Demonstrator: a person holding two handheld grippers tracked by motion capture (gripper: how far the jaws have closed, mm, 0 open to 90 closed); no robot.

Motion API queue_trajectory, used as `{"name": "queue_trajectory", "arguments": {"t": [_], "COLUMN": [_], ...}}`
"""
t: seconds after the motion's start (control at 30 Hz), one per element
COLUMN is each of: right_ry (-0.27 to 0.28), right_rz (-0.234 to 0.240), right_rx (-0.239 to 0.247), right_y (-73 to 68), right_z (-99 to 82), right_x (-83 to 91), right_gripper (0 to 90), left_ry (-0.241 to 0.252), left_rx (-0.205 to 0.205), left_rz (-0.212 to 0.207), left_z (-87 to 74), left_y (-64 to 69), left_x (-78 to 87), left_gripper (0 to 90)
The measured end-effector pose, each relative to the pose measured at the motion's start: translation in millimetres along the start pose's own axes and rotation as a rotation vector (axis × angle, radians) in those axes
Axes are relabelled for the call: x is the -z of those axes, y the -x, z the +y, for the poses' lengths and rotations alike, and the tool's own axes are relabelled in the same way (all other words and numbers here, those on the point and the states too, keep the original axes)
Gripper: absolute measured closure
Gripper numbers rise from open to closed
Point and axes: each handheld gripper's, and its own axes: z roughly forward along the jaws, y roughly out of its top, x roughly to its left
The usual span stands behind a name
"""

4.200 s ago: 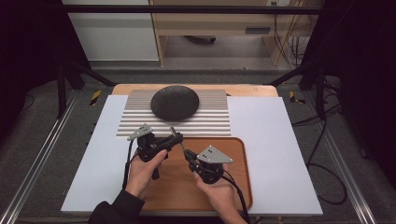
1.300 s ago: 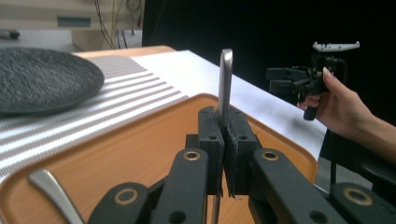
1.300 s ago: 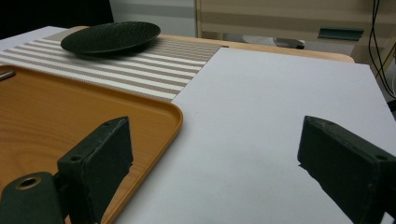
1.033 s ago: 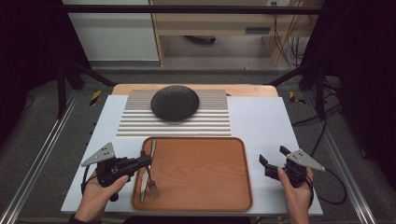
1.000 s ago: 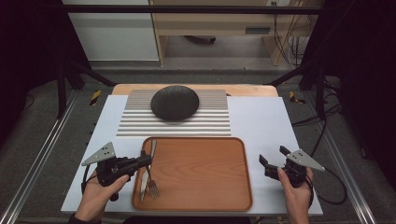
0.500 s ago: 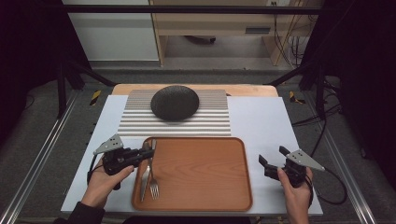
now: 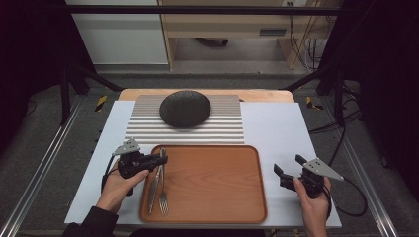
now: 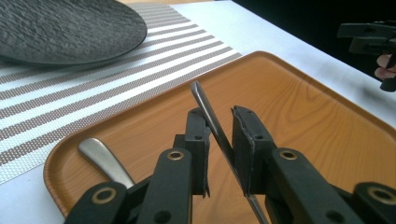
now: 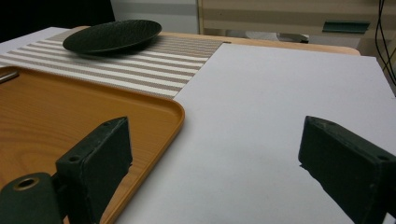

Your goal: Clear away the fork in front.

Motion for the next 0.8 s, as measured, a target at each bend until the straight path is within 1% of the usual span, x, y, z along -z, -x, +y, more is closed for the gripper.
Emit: {"name": "queue_trajectory", "arguments": {"t": [0.1,0.2,0.43,0.63,0.8], "right_ry": [-0.002,-0.002,-0.010,-0.009,-0.012], "right_rz": [0.002,0.005,0.011,0.014,0.021], "right_rx": [-0.002,-0.001,-0.001,-0.001,-0.005], "right_y": [-0.3,-0.6,-1.2,-0.9,-1.3], "right_z": [-0.2,-0.2,-0.9,-1.2,-1.4], "right_x": [-0.5,-0.5,-1.4,-1.5,-1.9], "right_gripper": [9.7,9.7,9.6,9.4,9.2], "left_ry": [-0.006,-0.003,-0.030,-0.035,-0.048], "left_rx": [0.004,0.017,0.033,0.034,0.036], "left_rz": [0.001,0.011,0.029,0.045,0.069], "left_z": [1.5,3.0,0.2,-0.3,-1.2], "left_y": [-2.7,-7.0,-16.0,-17.4,-18.5], "left_x": [-5.5,-10.3,-22.0,-23.7,-24.5], "left_gripper": [76.2,76.3,75.0,74.2,73.1]}}
